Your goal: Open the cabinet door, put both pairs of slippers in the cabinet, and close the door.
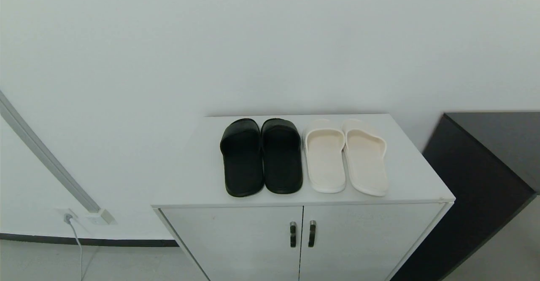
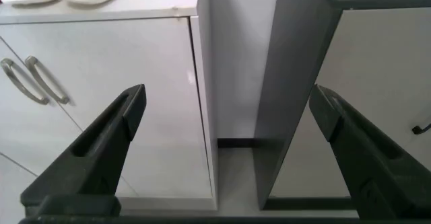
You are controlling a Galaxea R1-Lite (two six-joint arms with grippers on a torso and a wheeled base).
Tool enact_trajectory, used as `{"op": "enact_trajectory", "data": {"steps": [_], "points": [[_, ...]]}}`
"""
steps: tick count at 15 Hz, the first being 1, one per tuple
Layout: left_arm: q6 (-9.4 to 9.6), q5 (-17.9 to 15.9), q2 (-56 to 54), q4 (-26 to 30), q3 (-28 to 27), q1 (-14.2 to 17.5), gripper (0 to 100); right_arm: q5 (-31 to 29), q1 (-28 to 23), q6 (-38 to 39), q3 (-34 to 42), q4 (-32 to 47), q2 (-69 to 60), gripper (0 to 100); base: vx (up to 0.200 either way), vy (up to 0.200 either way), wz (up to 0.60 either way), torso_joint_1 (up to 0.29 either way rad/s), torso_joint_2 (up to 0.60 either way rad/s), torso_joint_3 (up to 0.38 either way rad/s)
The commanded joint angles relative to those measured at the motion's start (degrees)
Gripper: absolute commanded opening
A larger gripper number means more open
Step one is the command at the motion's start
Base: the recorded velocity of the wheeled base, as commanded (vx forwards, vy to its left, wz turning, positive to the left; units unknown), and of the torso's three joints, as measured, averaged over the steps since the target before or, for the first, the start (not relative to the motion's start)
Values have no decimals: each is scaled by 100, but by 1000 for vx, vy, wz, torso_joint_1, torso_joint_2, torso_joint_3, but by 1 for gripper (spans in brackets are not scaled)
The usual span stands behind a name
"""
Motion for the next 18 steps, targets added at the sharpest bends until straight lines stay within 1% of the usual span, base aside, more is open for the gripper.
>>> {"op": "enact_trajectory", "data": {"steps": [1, 3, 4, 5, 6, 7, 8, 9, 10, 11, 12, 13, 14, 15, 16, 17, 18], "points": [[-2, 4, 7, 0, 0, 0, 0, 4, 4, -3, 0, -12, 225, 100, 0, 0, 0, 0, 0, 0], [-2, 4, 7, 0, 0, 0, 0, 12, 4, -100, -9, -29, 190, 100, 0, 0, 0, 0, 0, 0], [7, 4, 7, 0, 0, 0, 0, -49, -13, -284, -237, -179, 76, 100, 0, 0, 0, 0, 0, 0], [16, 4, 7, 0, 0, 0, 0, -23, 4, 173, -1266, -223, 436, 100, 0, 0, 0, 0, 0, 0], [16, 4, 7, 0, 0, 0, 0, 56, 48, 445, -1907, 164, 893, 100, 0, 0, 0, 0, 0, 0], [16, 12, 7, 0, 0, 0, 0, 294, 83, 357, -2171, 481, 1210, 100, 0, 0, 0, 0, 0, 0], [16, 12, 7, 0, 0, 0, 0, 742, 57, 296, -2197, 568, 1825, 100, 0, 0, 0, 0, 0, 0], [16, 12, 7, 0, 0, 0, 0, 962, 83, 287, -2180, 498, 2326, 100, 0, 0, 0, 0, 0, 0], [25, 12, 7, 0, 0, 0, 0, 1093, 154, 314, -2197, 217, 2906, 100, 0, 0, 0, 0, 0, 0], [42, 12, 7, 0, 0, 0, 0, 1085, 312, 419, -2197, -337, 3468, 100, 0, 0, 0, 0, 0, 0], [51, 12, 7, 0, 0, 0, 0, 1032, 611, 533, -2206, -794, 3917, 100, 0, 0, 0, 0, 0, 0], [51, 12, 7, 0, 0, 0, 0, 733, 980, 700, -2285, -1049, 4312, 100, 0, 0, 0, 0, 0, 0], [51, 4, 7, 0, 0, 0, 0, 232, 1630, 929, -2443, -1102, 4655, 100, 0, 0, 0, 0, 0, 0], [51, 4, 7, 0, 0, 0, 0, -23, 1999, 1061, -2531, -1102, 4804, 100, 0, 0, 0, 0, 0, 0], [60, 4, 7, 0, 0, 0, 0, -779, 2949, 1447, -2786, -1137, 5253, 100, 0, 0, 0, 0, 0, 0], [60, 4, 7, 0, 0, 0, 0, -1948, 4126, 1913, -3164, -1339, 6008, 100, 0, 0, 0, 0, 0, 0], [60, 4, 7, 0, 0, 0, 0, -2273, 4425, 2010, -3296, -1462, 6272, 100, 0, 0, 0, 0, 0, 0]]}}
